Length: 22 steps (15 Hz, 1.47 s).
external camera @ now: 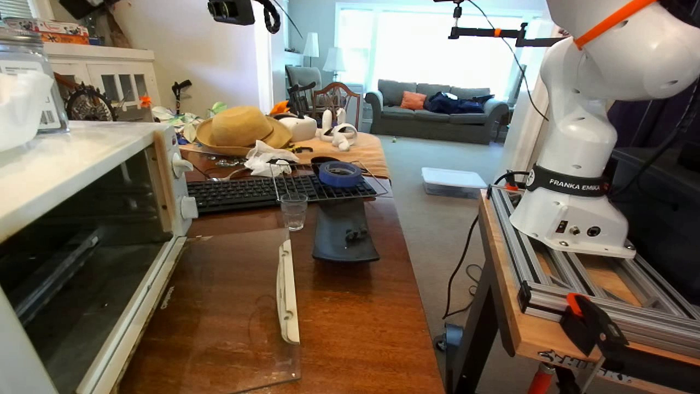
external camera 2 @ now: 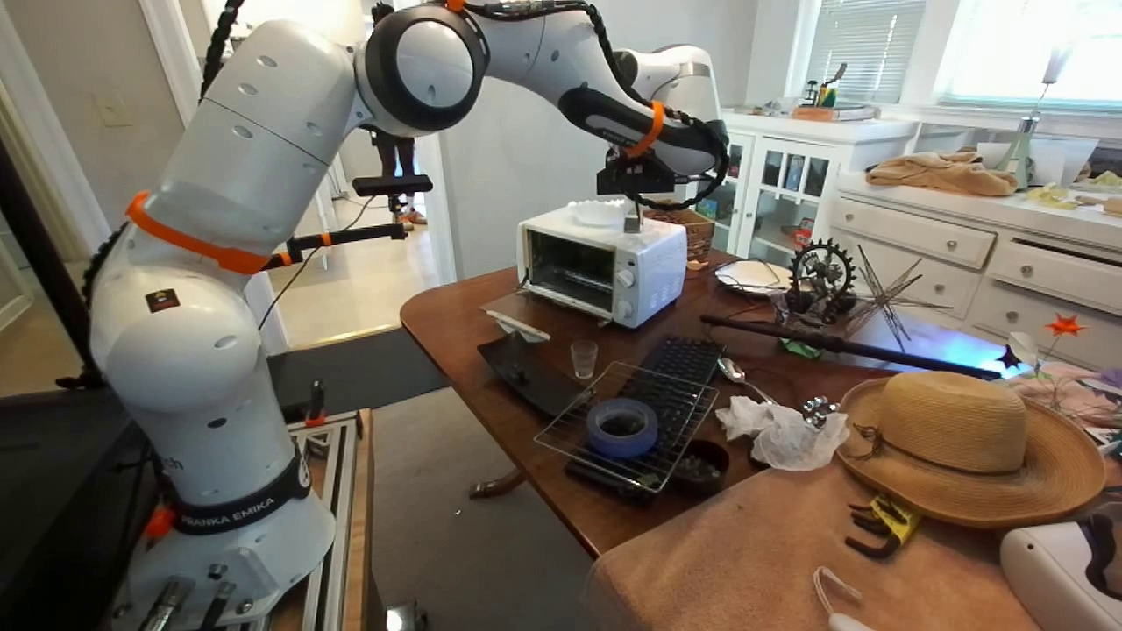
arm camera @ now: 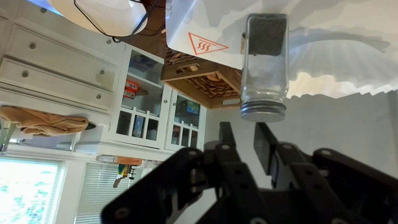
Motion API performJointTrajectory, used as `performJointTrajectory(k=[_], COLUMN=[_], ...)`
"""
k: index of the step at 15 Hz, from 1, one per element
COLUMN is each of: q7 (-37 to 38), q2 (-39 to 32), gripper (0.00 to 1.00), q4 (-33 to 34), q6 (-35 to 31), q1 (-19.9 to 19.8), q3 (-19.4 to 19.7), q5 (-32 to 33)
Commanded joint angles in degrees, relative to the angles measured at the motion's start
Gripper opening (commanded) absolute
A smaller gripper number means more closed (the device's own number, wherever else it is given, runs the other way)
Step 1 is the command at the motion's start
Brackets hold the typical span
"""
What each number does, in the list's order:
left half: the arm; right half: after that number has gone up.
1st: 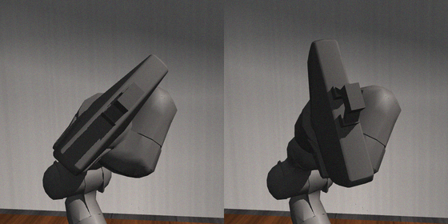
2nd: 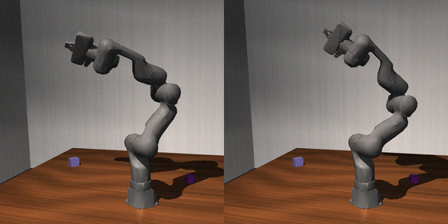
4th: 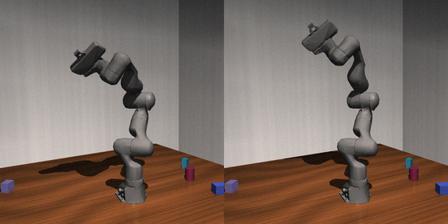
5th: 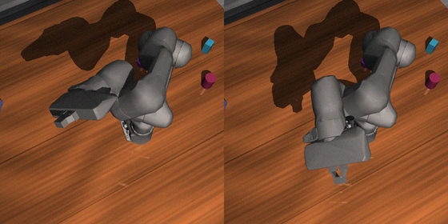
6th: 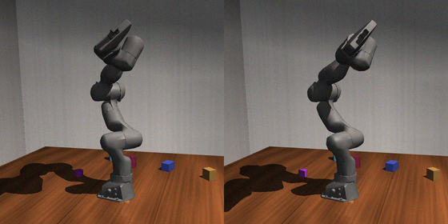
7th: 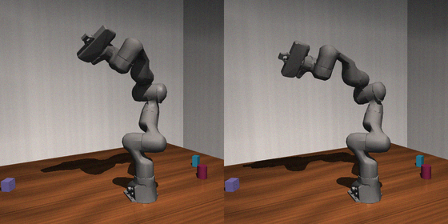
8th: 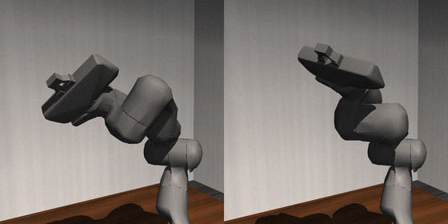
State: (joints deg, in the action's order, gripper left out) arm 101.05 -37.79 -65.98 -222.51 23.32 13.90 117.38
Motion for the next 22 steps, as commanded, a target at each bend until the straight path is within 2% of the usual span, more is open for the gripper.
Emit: performJointTrajectory(k=[1, 4, 7, 8, 11, 22], q7=[0.0, 0.44, 1.0, 1.27, 1.42, 0.1], q2=[-0.24, -0.52, -0.47, -0.66, -3.21, -14.57], gripper=[0.51, 0.69, 0.93, 0.99, 1.0, 1.0], q4=[0.39, -0.08, -0.94, -0.95, 1.01, 14.85], q6=[-0.93, -2.92, -6.34, -7.2, -8.16, -7.79], q1=[0.25, 0.41, 0.88, 1.19, 2.53, 2.66], q3=[0.32, -0.05, -0.33, -0.17, 0.76, 1.81], q5=[0.83, 0.85, 1.19, 1.39, 3.0, 2.29])
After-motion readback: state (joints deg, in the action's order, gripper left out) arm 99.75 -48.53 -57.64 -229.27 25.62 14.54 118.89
